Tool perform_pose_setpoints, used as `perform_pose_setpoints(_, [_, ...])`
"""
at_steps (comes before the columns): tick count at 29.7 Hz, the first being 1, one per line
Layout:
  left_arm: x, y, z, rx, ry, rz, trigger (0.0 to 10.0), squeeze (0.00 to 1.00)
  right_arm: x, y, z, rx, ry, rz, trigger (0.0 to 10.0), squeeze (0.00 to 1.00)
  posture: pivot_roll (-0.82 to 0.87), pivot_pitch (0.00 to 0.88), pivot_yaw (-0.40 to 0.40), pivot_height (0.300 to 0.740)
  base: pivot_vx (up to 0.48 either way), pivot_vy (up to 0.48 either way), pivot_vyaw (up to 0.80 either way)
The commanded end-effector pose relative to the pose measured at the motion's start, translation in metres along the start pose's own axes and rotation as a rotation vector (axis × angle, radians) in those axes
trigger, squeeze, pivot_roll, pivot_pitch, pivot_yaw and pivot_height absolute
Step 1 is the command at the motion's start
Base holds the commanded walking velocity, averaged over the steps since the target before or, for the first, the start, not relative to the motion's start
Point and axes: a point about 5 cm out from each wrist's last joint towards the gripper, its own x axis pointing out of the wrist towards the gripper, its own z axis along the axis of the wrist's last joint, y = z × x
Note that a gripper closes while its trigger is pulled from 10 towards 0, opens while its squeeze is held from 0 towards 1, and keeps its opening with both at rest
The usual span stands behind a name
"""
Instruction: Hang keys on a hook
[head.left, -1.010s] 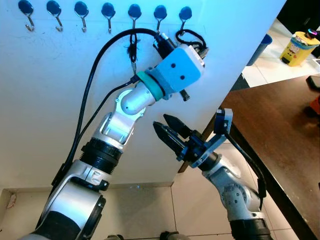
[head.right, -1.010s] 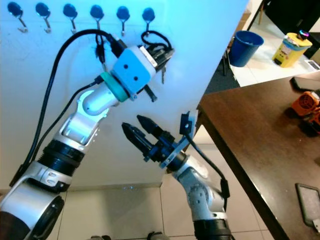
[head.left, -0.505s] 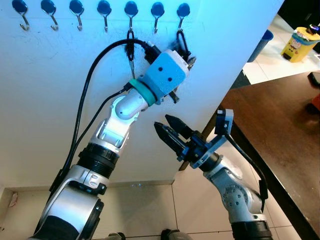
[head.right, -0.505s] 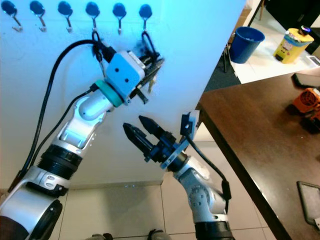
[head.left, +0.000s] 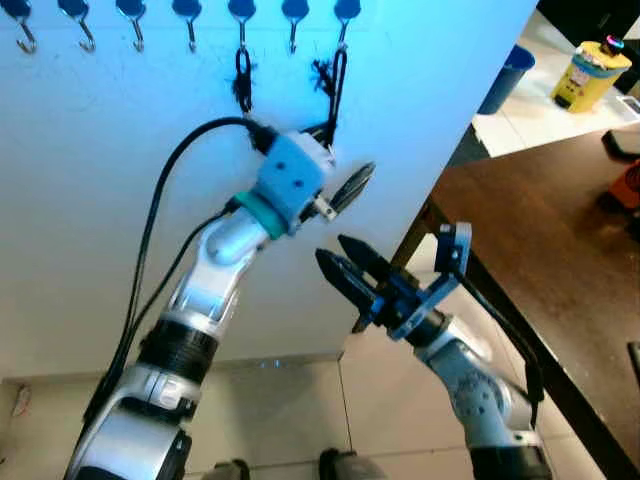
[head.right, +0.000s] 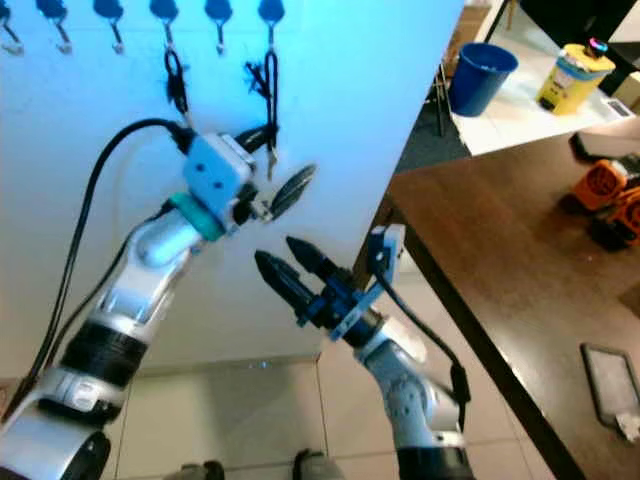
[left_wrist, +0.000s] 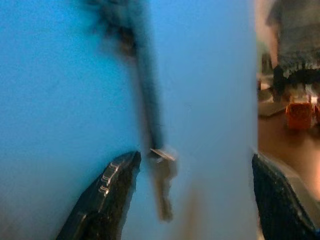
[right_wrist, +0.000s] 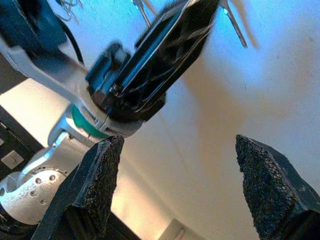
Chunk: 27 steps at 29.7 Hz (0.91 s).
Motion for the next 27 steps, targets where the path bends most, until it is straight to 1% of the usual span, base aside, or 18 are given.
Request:
perform_pose_setpoints(1, [-0.014, 0.003, -0.002, -0.081, -0.012, -0.01, 10.0, 1.0, -0.008, -0.003, -0.006, 0.031, 0.018, -0.01, 10.0, 0.0, -0.09, 0.165, 0.004, 0.74, 0.0, 0.0, 0.0])
perform_pose_setpoints(3, [-0.014, 0.003, -0.002, -0.081, -0.012, -0.01, 10.0, 1.0, -0.008, -0.003, -0.006, 0.031, 0.018, -0.01, 10.0, 0.0, -0.09, 0.165, 0.004, 0.74, 0.0, 0.0, 0.0])
perform_pose_setpoints(4, [-0.035, 0.001, -0.009, -0.128, 0.007, -0.074, 10.0, 1.0, -0.015, -0.005, -0.01, 0.04, 0.041, -0.01, 10.0, 0.0, -0.08, 0.157, -0.003, 0.74, 0.0, 0.0, 0.0])
perform_pose_setpoints(5, [-0.035, 0.001, -0.009, -0.128, 0.007, -0.074, 10.0, 1.0, -0.015, -0.005, -0.01, 0.04, 0.041, -0.01, 10.0, 0.0, -0.08, 0.157, -0.003, 0.74, 0.0, 0.0, 0.0])
perform_pose_setpoints(7, [-0.083, -0.01, -0.027, -0.212, 0.114, -0.225, 10.0, 1.0, -0.034, -0.017, -0.021, 0.045, 0.108, -0.066, 10.0, 0.0, -0.07, 0.162, -0.007, 0.74, 0.0, 0.0, 0.0])
perform_pose_setpoints(8, [-0.083, -0.01, -0.027, -0.212, 0.114, -0.225, 10.0, 1.0, -0.034, -0.017, -0.021, 0.045, 0.108, -0.066, 10.0, 0.0, -0.07, 0.162, -0.007, 0.74, 0.0, 0.0, 0.0])
perform_pose_setpoints(10, [-0.126, -0.021, -0.051, -0.314, 0.262, -0.297, 10.0, 1.0, -0.058, -0.031, -0.035, 0.057, 0.177, -0.163, 10.0, 0.0, -0.07, 0.164, -0.01, 0.74, 0.0, 0.0, 0.0])
perform_pose_setpoints(11, [-0.126, -0.021, -0.051, -0.314, 0.262, -0.297, 10.0, 1.0, -0.058, -0.031, -0.035, 0.057, 0.177, -0.163, 10.0, 0.0, -0.07, 0.164, -0.01, 0.74, 0.0, 0.0, 0.0])
perform_pose_setpoints(13, [-0.154, -0.027, -0.07, -0.383, 0.377, -0.291, 10.0, 1.0, -0.078, -0.038, -0.048, 0.074, 0.245, -0.223, 10.0, 0.0, -0.07, 0.158, -0.009, 0.74, 0.0, 0.0, 0.0])
perform_pose_setpoints(14, [-0.172, -0.029, -0.086, -0.432, 0.452, -0.229, 10.0, 0.0, -0.093, -0.042, -0.06, 0.101, 0.3, -0.263, 10.0, 0.0, -0.06, 0.161, -0.009, 0.74, 0.0, 0.0, 0.0])
perform_pose_setpoints(15, [-0.172, -0.029, -0.086, -0.432, 0.452, -0.229, 10.0, 0.0, -0.093, -0.042, -0.06, 0.101, 0.3, -0.263, 10.0, 0.0, -0.06, 0.161, -0.009, 0.74, 0.0, 0.0, 0.0])
perform_pose_setpoints(17, [-0.188, -0.031, -0.099, -0.467, 0.525, -0.172, 10.0, 0.0, -0.108, -0.045, -0.071, 0.122, 0.354, -0.312, 10.0, 0.0, -0.06, 0.163, -0.011, 0.74, 0.0, 0.0, 0.0])
perform_pose_setpoints(19, [-0.232, -0.042, -0.129, -0.599, 0.7, 0.008, 10.0, 0.0, -0.146, -0.052, -0.098, 0.169, 0.475, -0.471, 10.0, 0.0, -0.07, 0.161, -0.014, 0.74, 0.0, 0.0, 0.0])
perform_pose_setpoints(20, [-0.232, -0.042, -0.129, -0.599, 0.7, 0.008, 10.0, 0.0, -0.146, -0.052, -0.098, 0.169, 0.475, -0.471, 10.0, 0.0, -0.07, 0.161, -0.014, 0.74, 0.0, 0.0, 0.0])
perform_pose_setpoints(22, [-0.261, -0.053, -0.142, -0.68, 0.809, 0.136, 10.0, 0.0, -0.168, -0.053, -0.111, 0.206, 0.515, -0.577, 10.0, 0.0, -0.07, 0.16, -0.018, 0.74, 0.0, 0.0, 0.0])
perform_pose_setpoints(23, [-0.261, -0.053, -0.142, -0.68, 0.809, 0.136, 10.0, 0.0, -0.168, -0.053, -0.111, 0.206, 0.515, -0.577, 10.0, 0.0, -0.07, 0.16, -0.018, 0.74, 0.0, 0.0, 0.0])
perform_pose_setpoints(24, [-0.279, -0.06, -0.148, -0.716, 0.883, 0.226, 10.0, 0.0, -0.178, -0.054, -0.116, 0.218, 0.525, -0.646, 10.0, 0.0, -0.07, 0.168, -0.028, 0.74, 0.0, 0.0, 0.0])
perform_pose_setpoints(27, [-0.294, -0.067, -0.153, -0.749, 0.952, 0.321, 10.0, 0.0, -0.187, -0.055, -0.121, 0.242, 0.523, -0.724, 10.0, 0.0, -0.08, 0.159, -0.039, 0.74, 0.0, 0.0, 0.0])
